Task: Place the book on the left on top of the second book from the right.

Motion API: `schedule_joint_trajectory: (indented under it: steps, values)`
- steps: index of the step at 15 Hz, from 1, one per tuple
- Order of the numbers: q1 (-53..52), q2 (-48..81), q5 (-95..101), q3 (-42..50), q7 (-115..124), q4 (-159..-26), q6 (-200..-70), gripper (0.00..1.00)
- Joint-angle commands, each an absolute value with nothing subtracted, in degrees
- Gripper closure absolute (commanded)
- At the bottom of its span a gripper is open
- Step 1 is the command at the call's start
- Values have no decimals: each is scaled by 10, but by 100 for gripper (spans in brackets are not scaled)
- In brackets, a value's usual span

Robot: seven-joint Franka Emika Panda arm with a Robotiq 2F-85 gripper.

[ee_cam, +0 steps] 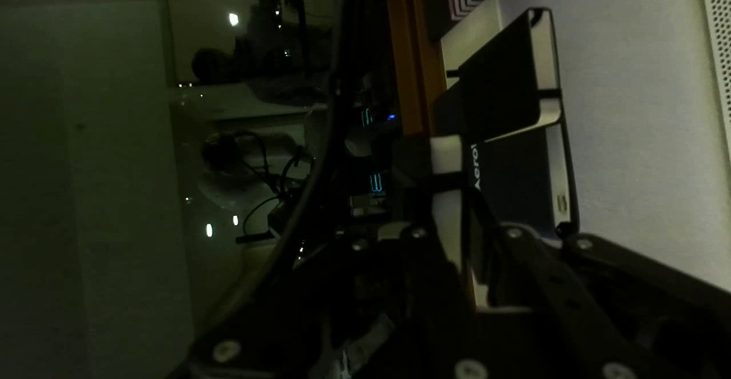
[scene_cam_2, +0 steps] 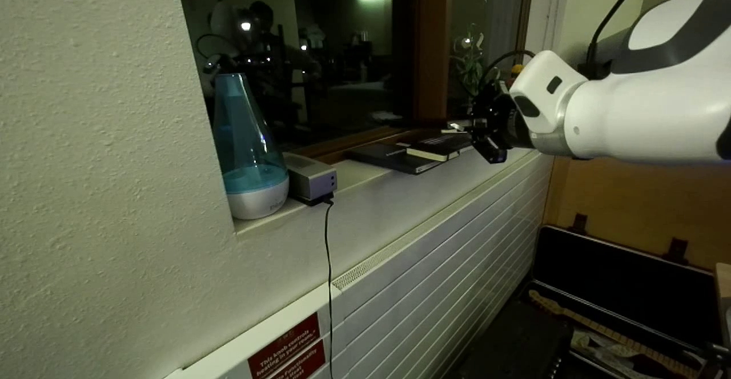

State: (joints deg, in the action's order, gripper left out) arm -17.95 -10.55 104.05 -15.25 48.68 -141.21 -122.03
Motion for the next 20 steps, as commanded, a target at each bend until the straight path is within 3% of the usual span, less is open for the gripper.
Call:
schedule_joint_trajectory:
  steps: [1, 11, 20]
  values:
    - [-175, -181, 1086, -134, 505, -1470, -1256, 95]
    - [-122, -174, 1336, 18, 593, -1412, -1420, 95]
    - [-87, -147, 1460, 82, 676, -1390, -1459, 95]
